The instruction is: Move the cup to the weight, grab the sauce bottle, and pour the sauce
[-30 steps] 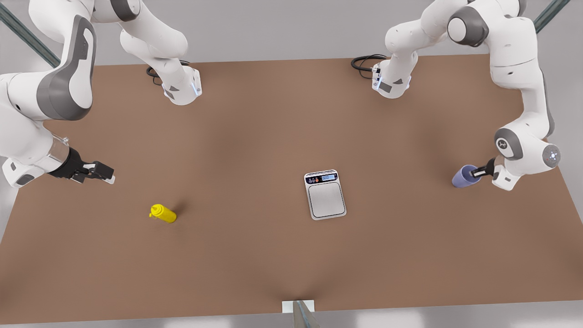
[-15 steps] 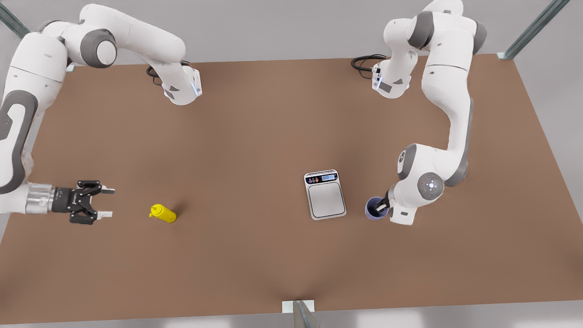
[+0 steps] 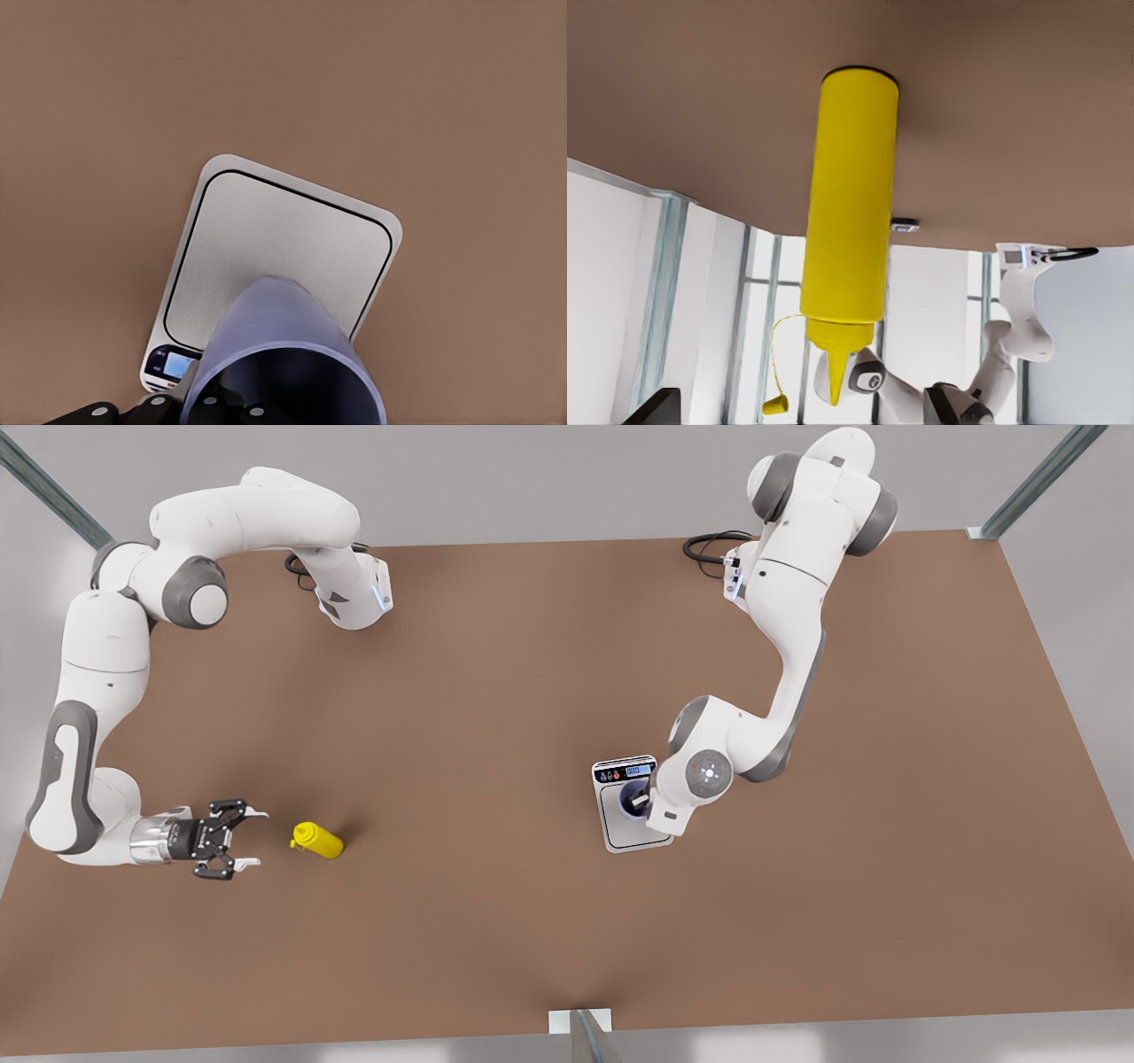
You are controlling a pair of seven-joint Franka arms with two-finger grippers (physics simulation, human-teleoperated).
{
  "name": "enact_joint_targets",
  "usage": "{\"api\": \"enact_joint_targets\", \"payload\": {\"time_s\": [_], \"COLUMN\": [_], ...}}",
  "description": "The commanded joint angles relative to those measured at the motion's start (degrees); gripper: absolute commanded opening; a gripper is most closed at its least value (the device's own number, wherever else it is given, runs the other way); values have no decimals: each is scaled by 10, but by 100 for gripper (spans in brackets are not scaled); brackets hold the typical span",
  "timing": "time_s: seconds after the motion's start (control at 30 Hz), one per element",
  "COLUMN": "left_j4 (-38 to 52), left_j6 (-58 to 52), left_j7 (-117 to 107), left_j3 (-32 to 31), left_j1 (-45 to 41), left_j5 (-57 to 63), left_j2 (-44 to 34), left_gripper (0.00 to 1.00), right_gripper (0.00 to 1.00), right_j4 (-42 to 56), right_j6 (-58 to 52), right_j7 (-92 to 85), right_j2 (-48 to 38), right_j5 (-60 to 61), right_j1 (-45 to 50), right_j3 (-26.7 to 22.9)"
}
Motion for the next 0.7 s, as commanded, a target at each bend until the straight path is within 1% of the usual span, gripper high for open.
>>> {"api": "enact_joint_targets", "payload": {"time_s": [0.0, 0.03, 0.1, 0.13, 0.17, 0.2, 0.23, 0.27, 0.3, 0.37, 0.67], "left_j4": [0, 0, 0, 0, 0, -1, -1, -1, 0, 0, 3], "left_j6": [4, 5, 6, 6, 17, 18, 18, 18, 19, 17, 9], "left_j7": [1, 2, 4, 5, 5, 5, 5, 5, 5, 7, 13], "left_j3": [0, 0, 0, 0, 0, 0, 0, 0, 0, 0, 7], "left_j1": [0, 0, 0, 1, 2, 2, 2, 3, 3, 4, 12], "left_j5": [-32, -35, -42, -42, -42, -42, -42, -43, -43, -42, -35], "left_j2": [2, 3, 6, 6, 7, 7, 7, 7, 7, 6, 0], "left_gripper": [21, 24, 40, 52, 67, 75, 78, 86, 88, 99, 100], "right_gripper": [100, 100, 100, 100, 100, 100, 100, 100, 100, 100, 100], "right_j4": [0, -1, 1, 2, 19, 19, 19, 19, 19, 20, 25], "right_j6": [0, 0, 1, 4, 4, 4, 4, 8, 10, 10, 17], "right_j7": [1, -3, -6, -5, -1, -1, -1, -1, -1, -1, -6], "right_j2": [0, 4, 5, 9, 17, 20, 21, 26, 26, 29, 51], "right_j5": [-2, -13, -49, -48, -49, -50, -51, -52, -52, -58, -59], "right_j1": [0, 0, 0, 1, 13, 16, 19, 19, 20, 20, 27], "right_j3": [1, 7, 25, 26, 25, 25, 25, 25, 25, 26, 25]}}
